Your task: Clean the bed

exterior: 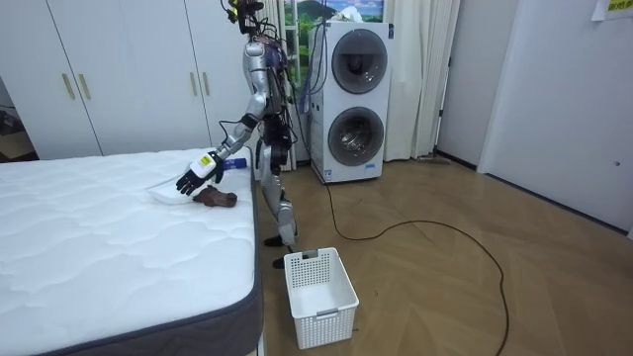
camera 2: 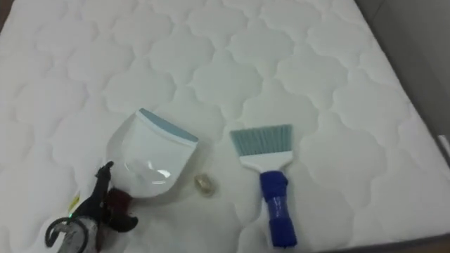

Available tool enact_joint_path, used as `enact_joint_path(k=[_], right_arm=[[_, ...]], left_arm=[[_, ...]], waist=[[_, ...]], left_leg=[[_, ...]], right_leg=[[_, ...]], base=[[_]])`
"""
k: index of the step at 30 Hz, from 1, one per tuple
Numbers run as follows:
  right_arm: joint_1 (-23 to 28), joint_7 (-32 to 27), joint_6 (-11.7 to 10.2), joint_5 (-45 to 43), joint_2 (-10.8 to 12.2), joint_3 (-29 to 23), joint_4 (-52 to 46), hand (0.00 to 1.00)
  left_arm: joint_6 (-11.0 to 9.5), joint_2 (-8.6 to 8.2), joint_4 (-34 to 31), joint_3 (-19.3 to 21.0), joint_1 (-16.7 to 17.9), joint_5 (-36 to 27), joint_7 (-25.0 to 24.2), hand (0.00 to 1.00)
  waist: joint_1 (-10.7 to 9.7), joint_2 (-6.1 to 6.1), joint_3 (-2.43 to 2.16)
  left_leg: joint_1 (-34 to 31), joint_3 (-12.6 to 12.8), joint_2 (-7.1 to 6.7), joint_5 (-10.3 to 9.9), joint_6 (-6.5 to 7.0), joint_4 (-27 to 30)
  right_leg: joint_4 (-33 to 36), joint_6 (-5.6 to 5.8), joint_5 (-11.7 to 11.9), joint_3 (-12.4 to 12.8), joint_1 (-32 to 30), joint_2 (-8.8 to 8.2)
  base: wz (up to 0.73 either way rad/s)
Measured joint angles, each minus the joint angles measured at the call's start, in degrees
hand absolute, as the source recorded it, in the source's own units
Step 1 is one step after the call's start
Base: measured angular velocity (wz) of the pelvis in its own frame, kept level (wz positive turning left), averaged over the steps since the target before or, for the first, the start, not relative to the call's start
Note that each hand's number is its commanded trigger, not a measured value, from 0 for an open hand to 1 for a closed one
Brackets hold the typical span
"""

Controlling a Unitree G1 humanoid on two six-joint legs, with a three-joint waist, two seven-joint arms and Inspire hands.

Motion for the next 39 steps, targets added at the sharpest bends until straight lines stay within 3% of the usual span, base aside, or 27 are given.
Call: enact_joint_path(k=[4, 23, 39], right_arm=[[-1.3, 1.1, 0.3, 3.0, 0.0, 0.2, 0.0, 0.0], [-1.9, 2.2, 0.3, 8.8, -0.1, 2.4, -0.3, 0.0], [-2.8, 2.7, 0.1, 11.8, -0.1, 3.0, 1.4, 0.0]], left_arm=[[-0.2, -0.05, 0.4, -0.2, -1.3, -0.1, 0.5, 0.0], [-0.1, 0.02, 1.1, -0.4, -1.4, 0.0, 1.2, 0.0], [-0.8, 0.08, 7.2, 0.0, -2.2, -1.0, 3.4, 0.0]], waist=[[-0.3, -0.24, 0.13], [-0.4, -0.09, 0.02], [-0.2, -0.3, 0.17]], left_leg=[[-0.2, 0.0, 0.15, -0.5, -0.06, -0.2], [-1.5, 1.1, 0.24, -0.6, -0.18, 0.0], [-2.4, 1.6, 0.23, -0.8, -0.04, 0.4]], right_leg=[[0.1, 0.11, -0.4, 0.0, 0.0, 0.29], [0.0, 0.14, -0.5, -0.3, -1.4, 0.17], [1.2, 0.14, -1.1, -0.5, -2.6, -0.11]], base=[[0.03], [0.0], [0.0]])
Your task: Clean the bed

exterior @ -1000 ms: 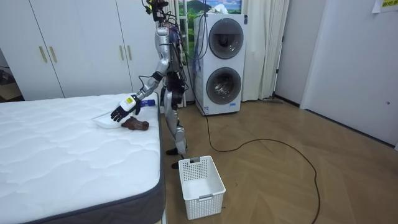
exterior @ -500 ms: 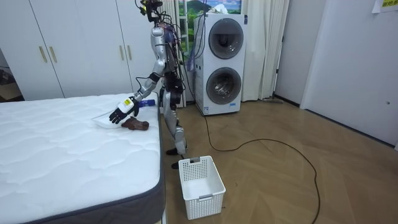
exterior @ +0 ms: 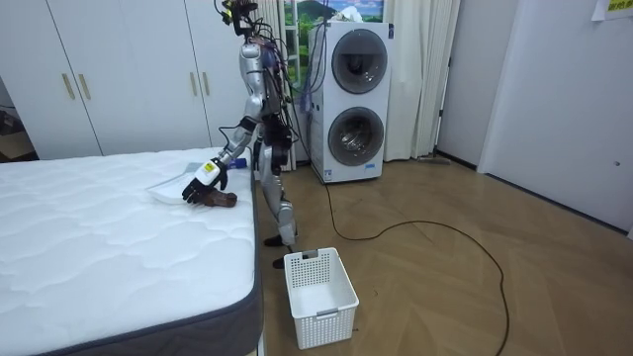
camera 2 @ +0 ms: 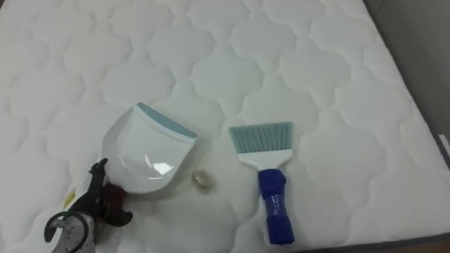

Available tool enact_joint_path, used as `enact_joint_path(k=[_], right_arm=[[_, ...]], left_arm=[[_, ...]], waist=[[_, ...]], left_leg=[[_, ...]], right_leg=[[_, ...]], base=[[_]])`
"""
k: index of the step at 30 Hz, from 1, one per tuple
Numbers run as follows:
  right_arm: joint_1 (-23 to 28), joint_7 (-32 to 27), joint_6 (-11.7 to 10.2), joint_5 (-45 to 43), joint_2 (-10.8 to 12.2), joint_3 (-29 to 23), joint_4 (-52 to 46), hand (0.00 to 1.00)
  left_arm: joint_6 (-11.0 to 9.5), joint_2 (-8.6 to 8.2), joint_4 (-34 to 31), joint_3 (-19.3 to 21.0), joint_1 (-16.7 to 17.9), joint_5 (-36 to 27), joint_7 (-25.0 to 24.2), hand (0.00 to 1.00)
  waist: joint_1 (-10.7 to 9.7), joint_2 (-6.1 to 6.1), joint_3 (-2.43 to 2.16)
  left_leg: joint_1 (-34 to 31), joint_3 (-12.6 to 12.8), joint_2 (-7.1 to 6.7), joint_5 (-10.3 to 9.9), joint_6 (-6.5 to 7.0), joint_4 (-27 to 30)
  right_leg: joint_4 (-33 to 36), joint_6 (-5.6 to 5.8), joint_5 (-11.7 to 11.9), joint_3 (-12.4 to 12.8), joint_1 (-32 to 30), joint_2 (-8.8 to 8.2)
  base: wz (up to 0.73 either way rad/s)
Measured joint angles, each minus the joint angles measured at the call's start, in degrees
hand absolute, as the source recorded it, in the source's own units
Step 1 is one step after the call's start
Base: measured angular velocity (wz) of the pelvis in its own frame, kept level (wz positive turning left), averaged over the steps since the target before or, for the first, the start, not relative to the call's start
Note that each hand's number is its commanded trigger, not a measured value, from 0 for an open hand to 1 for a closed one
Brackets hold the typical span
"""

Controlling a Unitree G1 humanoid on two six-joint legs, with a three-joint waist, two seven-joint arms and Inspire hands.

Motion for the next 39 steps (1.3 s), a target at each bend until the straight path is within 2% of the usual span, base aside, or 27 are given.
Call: enact_joint_path(k=[7, 14, 21, 27, 39], right_arm=[[0.0, -0.1, -0.3, 3.4, 0.1, 1.6, -0.1, 0.0], [0.1, -0.6, -0.2, 5.9, 0.0, 2.9, 0.0, 0.0], [0.1, -0.8, 0.3, 6.2, -0.1, 3.9, 0.0, 0.0], [0.1, -0.7, 1.1, 6.1, 0.0, 4.0, 0.0, 0.0], [0.2, -1.1, 1.5, 6.1, 0.0, 4.0, 0.0, 0.0]], left_arm=[[0.0, -0.25, -0.2, -0.2, 0.2, 0.0, 0.3, 0.0], [0.0, -0.52, -0.3, -0.3, 0.5, 0.0, 2.5, 0.0], [0.0, -0.49, -0.3, -0.2, 0.5, 0.0, 4.9, 0.0], [0.1, -0.49, -0.3, -0.2, 1.1, 0.0, 4.9, 0.0], [0.1, -0.5, -0.3, -0.3, 2.7, 0.0, 5.9, 0.0]], waist=[[0.0, -0.39, 0.25], [0.5, -0.36, 0.22], [0.6, -0.41, 0.09], [0.7, -0.37, -0.51], [1.0, -0.31, -0.51]], left_leg=[[-0.1, 0.1, 0.05, -0.1, 0.02, -0.2], [-0.2, 0.0, 0.08, -0.1, 0.01, -0.3], [-0.2, 0.1, 0.07, -0.1, 0.01, -0.3], [0.0, 0.1, 0.07, -0.1, 0.01, 0.0], [0.4, 0.1, 0.09, -0.1, 0.0, 0.4]], right_leg=[[-0.2, -0.02, -0.3, -0.9, 0.1, -0.09], [-0.2, -0.04, -0.3, -1.4, 0.1, -0.1], [-0.2, -0.02, -0.3, -1.3, 0.1, -0.1], [0.0, -0.02, -0.3, -1.3, 0.3, -0.13], [0.6, -0.09, -0.3, -1.4, 0.7, -0.17]], base=[[0.04], [0.02], [0.0], [0.0], [0.0]])
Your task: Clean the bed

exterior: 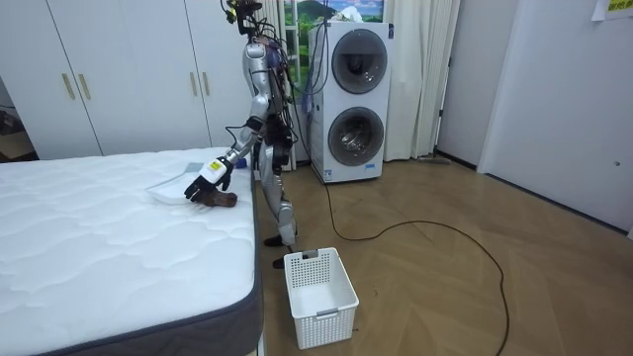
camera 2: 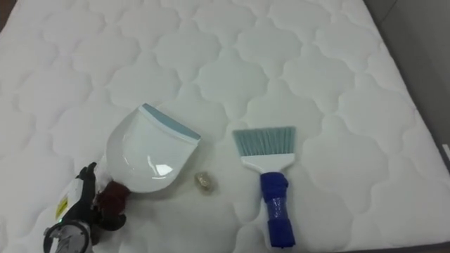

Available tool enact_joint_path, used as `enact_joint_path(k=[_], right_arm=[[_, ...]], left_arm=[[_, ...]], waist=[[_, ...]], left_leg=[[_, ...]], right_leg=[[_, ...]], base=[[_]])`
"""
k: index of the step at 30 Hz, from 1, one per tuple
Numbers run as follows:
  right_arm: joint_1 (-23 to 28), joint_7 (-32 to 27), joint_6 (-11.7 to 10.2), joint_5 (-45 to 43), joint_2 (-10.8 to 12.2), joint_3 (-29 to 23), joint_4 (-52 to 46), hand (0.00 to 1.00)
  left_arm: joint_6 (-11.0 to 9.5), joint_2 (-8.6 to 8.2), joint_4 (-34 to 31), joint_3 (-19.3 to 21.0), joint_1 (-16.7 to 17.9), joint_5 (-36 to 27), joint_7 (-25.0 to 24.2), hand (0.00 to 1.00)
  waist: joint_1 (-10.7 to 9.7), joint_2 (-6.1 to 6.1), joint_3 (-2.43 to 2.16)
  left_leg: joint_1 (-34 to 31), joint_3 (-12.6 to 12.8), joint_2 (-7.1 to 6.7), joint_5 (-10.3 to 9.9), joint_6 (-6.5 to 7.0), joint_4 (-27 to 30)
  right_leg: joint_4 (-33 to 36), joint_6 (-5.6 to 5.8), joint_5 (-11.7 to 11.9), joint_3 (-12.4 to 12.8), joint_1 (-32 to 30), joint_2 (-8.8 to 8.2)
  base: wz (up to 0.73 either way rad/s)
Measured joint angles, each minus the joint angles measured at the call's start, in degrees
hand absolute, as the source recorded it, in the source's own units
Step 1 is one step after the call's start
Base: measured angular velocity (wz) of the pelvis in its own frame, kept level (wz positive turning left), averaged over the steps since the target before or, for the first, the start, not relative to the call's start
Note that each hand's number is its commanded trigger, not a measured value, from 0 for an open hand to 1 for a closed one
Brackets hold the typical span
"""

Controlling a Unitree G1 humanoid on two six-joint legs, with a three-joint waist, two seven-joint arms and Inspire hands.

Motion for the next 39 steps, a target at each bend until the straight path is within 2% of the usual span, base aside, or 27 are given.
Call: enact_joint_path(k=[7, 11, 16, 19, 22, 28, 31, 35, 37, 38, 39], right_arm=[[0.1, 0.0, 0.3, -0.1, -0.1, 0.0, 0.4, 0.0], [0.1, 0.0, 0.4, 0.1, -0.1, 0.0, 0.3, 0.0], [0.1, 0.1, 0.3, 0.1, 0.0, 0.0, 0.3, 0.0], [-0.2, 0.1, 0.1, 0.1, 0.0, 0.6, 0.3, 0.0], [-0.3, 0.1, 0.1, 0.1, 0.1, 1.8, 0.4, 0.0], [-0.6, 0.1, 0.0, -0.4, 0.1, 1.9, 0.3, 0.0], [-0.8, 0.0, 0.1, -0.6, 0.1, 2.0, 0.6, 0.0], [-0.8, -0.2, 0.0, 0.0, 0.1, 2.0, 1.0, 0.0], [-1.3, -0.3, 0.0, 0.0, 0.1, 2.0, 1.0, 0.0], [-1.3, -0.5, -0.1, 0.0, 0.1, 2.0, 1.0, 0.0], [-1.3, -0.8, -0.1, 0.0, 0.1, 2.0, 1.0, 0.0]], left_arm=[[0.4, 0.0, 0.1, 0.0, 0.9, 0.0, -0.3, 0.0], [1.2, -0.23, 0.2, 0.1, 2.0, 0.0, -3.2, 0.0], [1.2, -0.6, 1.3, 0.0, 2.1, 0.0, -6.3, 0.0], [1.2, -0.68, 2.5, 0.0, 1.6, -0.4, -6.6, 0.0], [1.2, -0.81, 5.5, 0.0, -0.4, -2.3, -6.5, 0.0], [1.6, -0.65, 8.2, 0.1, -3.2, -3.1, -6.5, 0.0], [2.2, -0.66, 8.6, 0.0, -4.4, -5.3, -6.6, 0.0], [3.4, -0.66, 10.6, 0.2, -8.3, -11.4, -7.0, 0.0], [3.7, -0.54, 11.5, 0.4, -9.4, -12.6, -7.1, 0.56], [3.7, -0.51, 11.8, 0.5, -9.7, -13.7, -7.1, 1.0], [3.7, -0.51, 11.9, 0.5, -9.9, -13.8, -7.1, 1.0]], waist=[[1.1, 0.02, 0.02], [1.2, 0.0, 0.08], [1.2, -0.21, 0.22], [1.0, -0.45, 0.38], [1.0, -0.95, 0.71], [0.7, -1.03, 0.74], [0.6, -0.9, 0.72], [0.1, -0.55, 0.84], [-0.6, -0.44, 0.88], [-0.9, -0.43, 0.94], [-1.1, -0.45, 0.94]], left_leg=[[0.1, 0.0, 0.01, 0.0, -0.01, -0.1], [0.0, 0.0, 0.0, 0.0, -0.01, -0.2], [-0.2, 0.0, 0.0, 0.0, -0.01, -0.3], [-0.6, 0.0, 0.0, 0.0, -0.01, -0.3], [-0.7, 0.1, 0.02, 0.0, -0.01, -0.4], [-1.8, 0.2, -0.02, 0.0, 0.01, -0.1], [-2.2, 0.1, 0.0, 0.0, 0.0, 0.1], [-3.5, 0.1, 0.03, 0.0, 0.0, 1.1], [-4.2, 0.2, 0.01, 0.0, 0.01, 1.6], [-4.5, 0.2, 0.01, 0.0, 0.01, 2.1], [-4.9, 0.3, -0.03, 0.0, 0.01, 2.3]], right_leg=[[0.0, 0.0, 0.0, 0.1, 0.1, 0.06], [-0.1, 0.0, 0.0, 0.3, 0.0, 0.08], [0.0, -0.03, -0.1, 0.4, -0.3, 0.06], [0.1, -0.03, -0.1, 0.5, -0.8, 0.06], [0.1, -0.04, -0.1, 0.5, -0.9, 0.08], [0.1, -0.01, -0.1, 0.4, -2.0, 0.04], [0.1, -0.02, -0.1, 0.1, -2.1, -0.01], [0.7, -0.06, -0.1, -0.5, -2.9, -0.24], [1.5, -0.19, -0.2, -0.7, -3.6, -0.48], [2.0, -0.29, -0.3, -0.8, -4.0, -0.6], [2.8, -0.38, -0.5, -0.8, -4.6, -0.81]], base=[[0.0], [0.0], [0.0], [-0.01], [0.0], [0.01], [0.08], [0.08], [0.04], [0.0], [0.0]])
